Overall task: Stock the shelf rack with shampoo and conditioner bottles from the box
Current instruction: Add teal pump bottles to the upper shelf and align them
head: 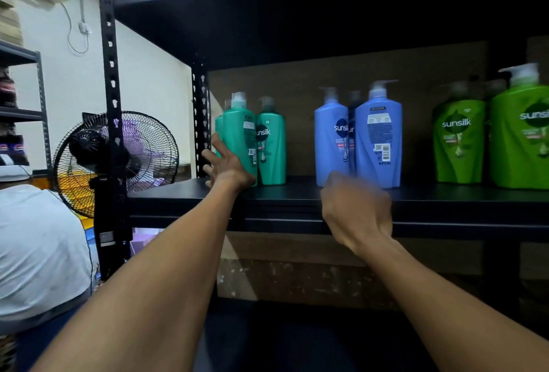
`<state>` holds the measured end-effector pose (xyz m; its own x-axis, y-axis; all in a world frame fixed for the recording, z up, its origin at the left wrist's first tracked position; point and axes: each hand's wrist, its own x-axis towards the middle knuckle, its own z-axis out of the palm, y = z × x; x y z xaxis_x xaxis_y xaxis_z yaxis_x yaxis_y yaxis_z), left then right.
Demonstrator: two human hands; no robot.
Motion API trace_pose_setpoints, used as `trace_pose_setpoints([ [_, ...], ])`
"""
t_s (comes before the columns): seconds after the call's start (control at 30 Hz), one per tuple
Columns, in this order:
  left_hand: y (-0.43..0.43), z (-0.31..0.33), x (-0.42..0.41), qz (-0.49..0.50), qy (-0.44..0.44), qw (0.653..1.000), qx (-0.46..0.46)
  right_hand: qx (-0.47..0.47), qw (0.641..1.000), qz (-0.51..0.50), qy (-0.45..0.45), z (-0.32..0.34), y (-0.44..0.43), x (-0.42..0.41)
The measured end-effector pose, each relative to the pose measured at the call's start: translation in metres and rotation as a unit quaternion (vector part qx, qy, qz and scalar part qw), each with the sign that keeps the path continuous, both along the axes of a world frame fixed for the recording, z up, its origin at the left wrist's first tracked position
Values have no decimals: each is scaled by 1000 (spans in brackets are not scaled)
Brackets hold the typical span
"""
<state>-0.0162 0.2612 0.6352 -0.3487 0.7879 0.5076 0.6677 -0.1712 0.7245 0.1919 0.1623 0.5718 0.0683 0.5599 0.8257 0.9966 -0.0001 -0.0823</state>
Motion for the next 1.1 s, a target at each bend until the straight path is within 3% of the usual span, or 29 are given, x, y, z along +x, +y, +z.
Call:
trace_pose_setpoints([
  [0.13, -16, -1, 2, 2, -5, 991, 132, -14, 999, 39, 12, 2, -6, 3],
  [0.3, -56, -38, 2, -39, 43, 922, 382, -16, 989, 145, 40, -8, -26, 14],
  [0.4, -99, -93, 3, -68, 51, 907, 412, 63, 970, 231, 43, -40, -57, 23],
  [0.5, -137, -161, 12, -98, 7, 924, 370, 67, 959, 267, 63, -96, -86, 34],
  [0.73, -202, -344, 44, -152, 23, 982, 112, -149, 956, 200, 155, -273, -144, 70],
  [0.83, -219, -390, 46, -166, 10, 985, 37, -167, 951, 172, 193, -313, -157, 79],
  [1.0, -272, -504, 43, -148, 6, 975, -165, -292, 916, 106, 253, -415, -206, 91],
  [1.1, -288, -554, 33, -133, 30, 959, -250, -388, 891, 70, 225, -471, -220, 96],
])
